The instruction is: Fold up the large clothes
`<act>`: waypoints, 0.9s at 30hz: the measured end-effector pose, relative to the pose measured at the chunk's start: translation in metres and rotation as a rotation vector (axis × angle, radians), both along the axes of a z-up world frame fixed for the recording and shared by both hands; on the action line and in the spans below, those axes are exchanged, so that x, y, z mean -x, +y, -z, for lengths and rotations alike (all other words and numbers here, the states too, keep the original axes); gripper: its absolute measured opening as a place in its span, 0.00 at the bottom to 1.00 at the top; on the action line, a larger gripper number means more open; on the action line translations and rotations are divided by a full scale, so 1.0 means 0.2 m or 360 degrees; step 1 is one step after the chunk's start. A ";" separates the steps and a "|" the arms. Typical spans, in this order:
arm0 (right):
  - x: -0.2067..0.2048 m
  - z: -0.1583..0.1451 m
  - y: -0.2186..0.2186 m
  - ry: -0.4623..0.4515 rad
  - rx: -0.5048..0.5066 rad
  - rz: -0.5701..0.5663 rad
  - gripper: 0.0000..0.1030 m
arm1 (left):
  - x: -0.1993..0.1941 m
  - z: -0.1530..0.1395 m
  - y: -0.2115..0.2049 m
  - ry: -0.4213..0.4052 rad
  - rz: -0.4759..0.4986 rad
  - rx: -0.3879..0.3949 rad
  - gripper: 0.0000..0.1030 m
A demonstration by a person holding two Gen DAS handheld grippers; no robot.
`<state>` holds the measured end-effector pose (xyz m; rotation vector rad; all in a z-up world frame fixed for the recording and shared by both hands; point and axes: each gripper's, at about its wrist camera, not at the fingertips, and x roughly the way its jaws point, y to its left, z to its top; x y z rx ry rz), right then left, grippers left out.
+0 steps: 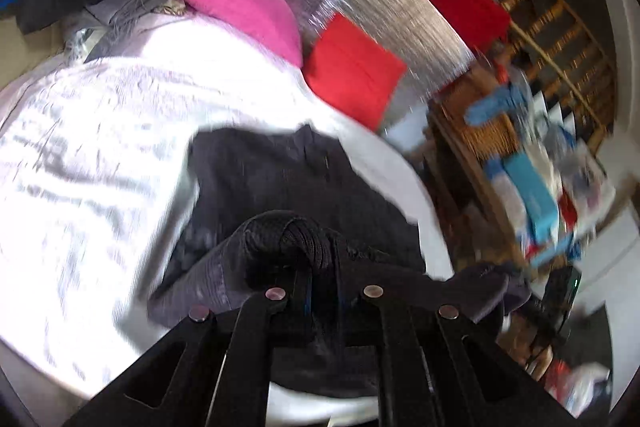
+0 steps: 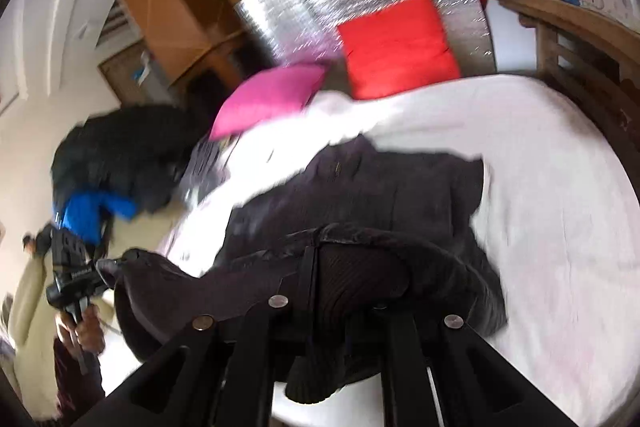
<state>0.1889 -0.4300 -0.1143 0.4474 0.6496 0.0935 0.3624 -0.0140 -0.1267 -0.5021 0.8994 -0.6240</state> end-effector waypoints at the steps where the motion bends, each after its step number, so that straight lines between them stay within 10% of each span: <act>1: -0.11 -0.01 -0.05 -0.0011 -0.0019 0.0031 0.09 | -0.10 0.01 -0.02 -0.0001 -0.0033 0.0022 0.09; 20: -1.45 0.66 -0.60 0.0091 -0.0419 0.0372 0.09 | -1.24 0.68 -0.37 0.0101 -0.0359 0.0037 0.10; 25: -1.46 0.92 -0.75 0.0179 -0.0881 0.0344 0.15 | -1.30 0.80 -0.38 0.0251 -0.0361 0.0047 0.17; 27: -1.40 0.93 -0.80 0.0119 -0.1027 0.0348 0.31 | -1.26 0.76 -0.37 0.0235 -0.0368 0.0097 0.43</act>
